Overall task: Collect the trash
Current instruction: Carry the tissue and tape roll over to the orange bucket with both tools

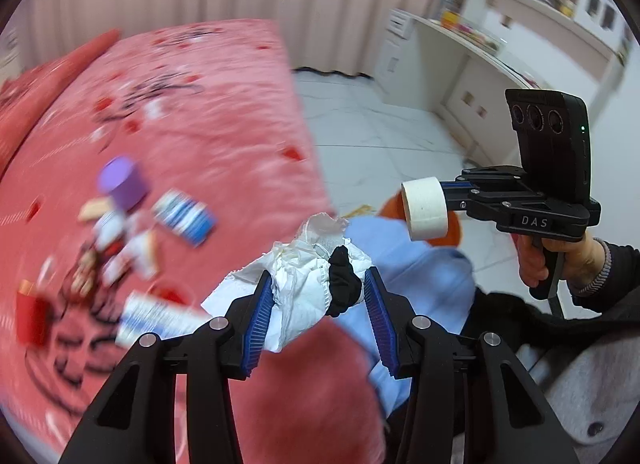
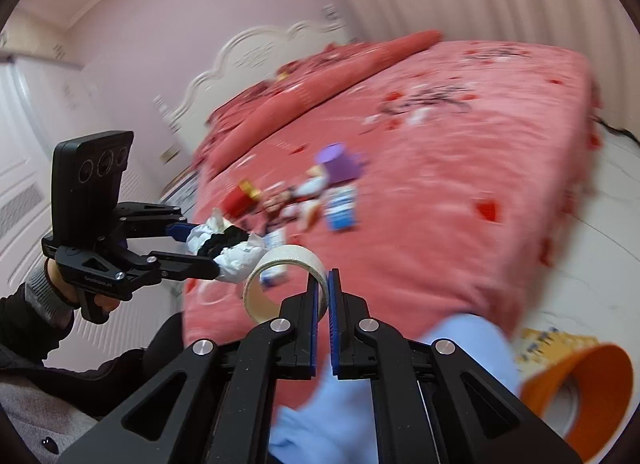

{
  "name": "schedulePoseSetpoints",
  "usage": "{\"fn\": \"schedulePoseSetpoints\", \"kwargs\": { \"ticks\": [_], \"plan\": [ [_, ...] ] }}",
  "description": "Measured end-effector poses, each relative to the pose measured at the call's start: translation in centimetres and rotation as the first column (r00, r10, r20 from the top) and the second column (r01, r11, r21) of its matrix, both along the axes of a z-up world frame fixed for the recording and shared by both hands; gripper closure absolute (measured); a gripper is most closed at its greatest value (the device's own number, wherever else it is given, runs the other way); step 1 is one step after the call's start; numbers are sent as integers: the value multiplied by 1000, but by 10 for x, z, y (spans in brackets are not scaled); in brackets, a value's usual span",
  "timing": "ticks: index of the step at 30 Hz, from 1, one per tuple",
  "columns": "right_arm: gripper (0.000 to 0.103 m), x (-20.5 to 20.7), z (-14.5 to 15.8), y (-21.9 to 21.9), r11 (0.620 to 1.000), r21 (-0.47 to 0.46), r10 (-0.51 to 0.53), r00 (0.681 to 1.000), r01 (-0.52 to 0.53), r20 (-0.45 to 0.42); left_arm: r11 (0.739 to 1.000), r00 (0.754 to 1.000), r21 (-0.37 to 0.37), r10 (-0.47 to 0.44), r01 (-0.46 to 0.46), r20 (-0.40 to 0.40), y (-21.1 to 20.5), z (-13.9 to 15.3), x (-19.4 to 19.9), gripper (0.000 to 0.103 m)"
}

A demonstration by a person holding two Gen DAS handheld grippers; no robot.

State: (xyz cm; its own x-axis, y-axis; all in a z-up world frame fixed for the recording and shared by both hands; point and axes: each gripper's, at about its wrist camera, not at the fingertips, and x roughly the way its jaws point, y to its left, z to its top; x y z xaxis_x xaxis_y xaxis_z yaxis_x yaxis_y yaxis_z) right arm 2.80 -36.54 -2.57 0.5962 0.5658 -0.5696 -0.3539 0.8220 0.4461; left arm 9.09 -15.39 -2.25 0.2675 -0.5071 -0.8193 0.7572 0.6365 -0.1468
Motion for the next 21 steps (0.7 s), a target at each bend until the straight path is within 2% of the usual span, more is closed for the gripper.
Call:
{"fn": "schedulePoseSetpoints", "kwargs": {
  "ticks": [8, 14, 21],
  "plan": [
    [98, -37, -12, -108, 974, -23, -227, 973, 226, -32, 978, 977, 2, -210, 210, -30, -101, -18, 15, 56],
    [98, -64, -24, -171, 932, -43, -362, 930, 360, -60, 941, 939, -7, -338, 338, -62, -171, -33, 21, 56],
    [98, -90, -46, -230, 874, -70, -486, 867, 481, -107, 903, 896, -30, -428, 428, -114, -232, -50, 17, 56]
  ]
}}
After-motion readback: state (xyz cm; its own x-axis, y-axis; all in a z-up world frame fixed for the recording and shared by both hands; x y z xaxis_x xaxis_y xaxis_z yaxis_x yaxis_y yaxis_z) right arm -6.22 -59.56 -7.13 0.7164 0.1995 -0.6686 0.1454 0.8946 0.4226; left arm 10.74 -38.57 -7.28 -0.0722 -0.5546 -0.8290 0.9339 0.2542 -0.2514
